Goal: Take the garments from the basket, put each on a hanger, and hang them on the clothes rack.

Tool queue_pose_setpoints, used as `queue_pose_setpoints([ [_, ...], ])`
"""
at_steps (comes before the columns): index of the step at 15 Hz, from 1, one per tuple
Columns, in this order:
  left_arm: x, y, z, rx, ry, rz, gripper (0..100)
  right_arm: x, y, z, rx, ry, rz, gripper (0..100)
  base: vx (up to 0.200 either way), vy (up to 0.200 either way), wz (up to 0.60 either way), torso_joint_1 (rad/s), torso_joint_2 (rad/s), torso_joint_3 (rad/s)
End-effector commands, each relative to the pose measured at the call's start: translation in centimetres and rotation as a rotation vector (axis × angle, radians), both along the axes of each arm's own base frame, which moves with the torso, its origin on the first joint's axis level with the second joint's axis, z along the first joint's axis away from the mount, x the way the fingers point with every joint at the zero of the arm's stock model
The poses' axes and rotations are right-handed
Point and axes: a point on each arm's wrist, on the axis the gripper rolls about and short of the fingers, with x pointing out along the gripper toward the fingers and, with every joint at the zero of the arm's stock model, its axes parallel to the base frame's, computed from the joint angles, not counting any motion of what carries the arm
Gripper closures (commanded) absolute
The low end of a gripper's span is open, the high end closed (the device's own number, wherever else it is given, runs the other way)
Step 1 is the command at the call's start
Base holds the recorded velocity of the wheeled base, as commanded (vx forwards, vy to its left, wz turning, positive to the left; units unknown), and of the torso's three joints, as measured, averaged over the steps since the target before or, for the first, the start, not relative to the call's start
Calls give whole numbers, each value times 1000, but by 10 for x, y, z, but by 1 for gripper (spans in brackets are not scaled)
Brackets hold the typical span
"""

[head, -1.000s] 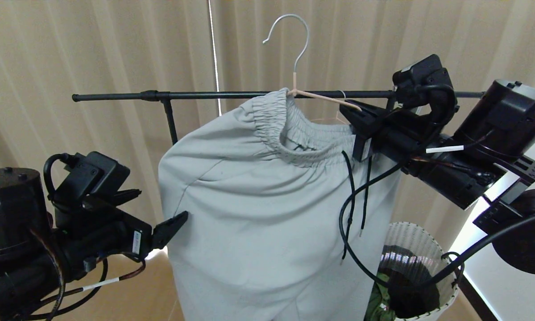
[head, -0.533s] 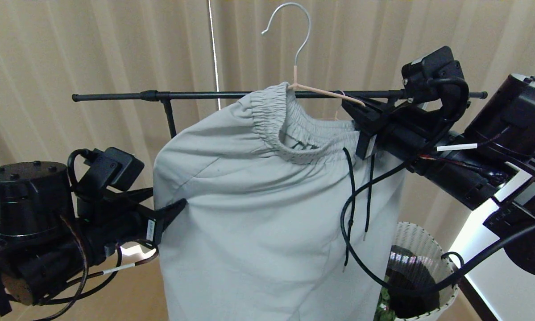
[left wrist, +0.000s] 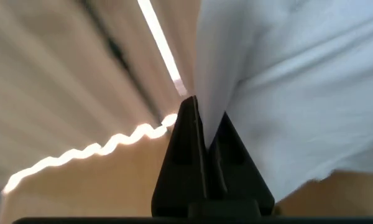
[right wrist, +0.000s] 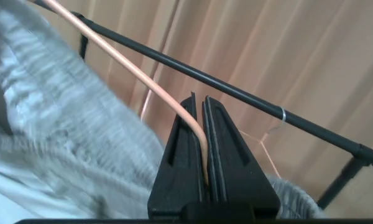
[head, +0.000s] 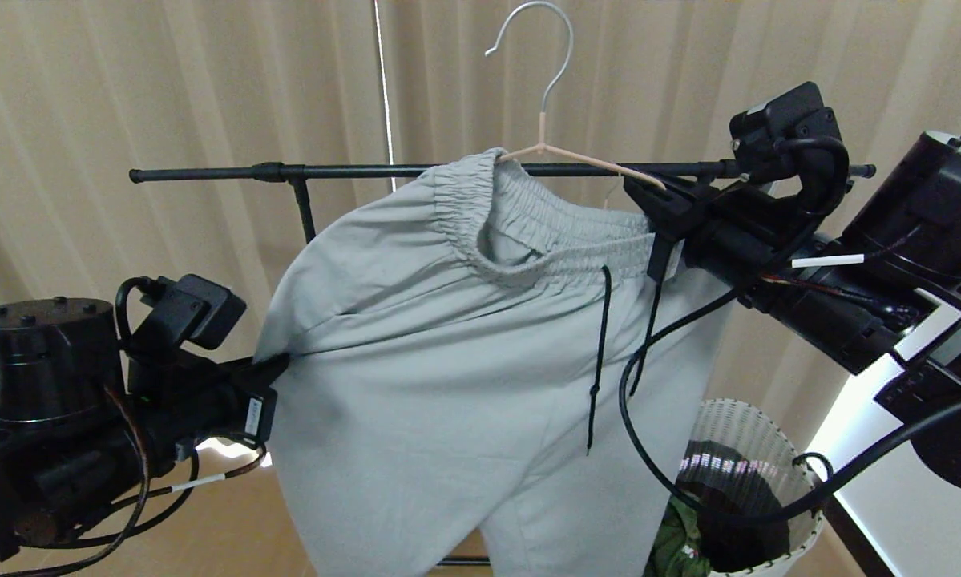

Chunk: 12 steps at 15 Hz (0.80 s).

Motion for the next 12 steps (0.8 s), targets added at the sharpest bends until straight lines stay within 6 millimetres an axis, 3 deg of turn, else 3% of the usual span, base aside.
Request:
queue_pose_setpoints([
  [1,-3,24,2,40,-17,89,100,7,-12,-1,-2,1,-47,100,0,0,0,0,0,0],
  [4,-3,34,4,41,-29,131,100,10,-17,-1,-5,5,-67,100,0,0,0,0,0,0],
  [9,-5,31,6,38,-38,120,100,9,-17,-3,-8,12,-66,100,0,0,0,0,0,0],
  [10,-6,30,7,34,-42,110,0,9,-17,-4,-9,14,-66,100,0,0,0,0,0,0],
  [12,-10,27,10,25,-55,95,0,9,-17,-4,-10,16,-67,100,0,0,0,0,0,0],
])
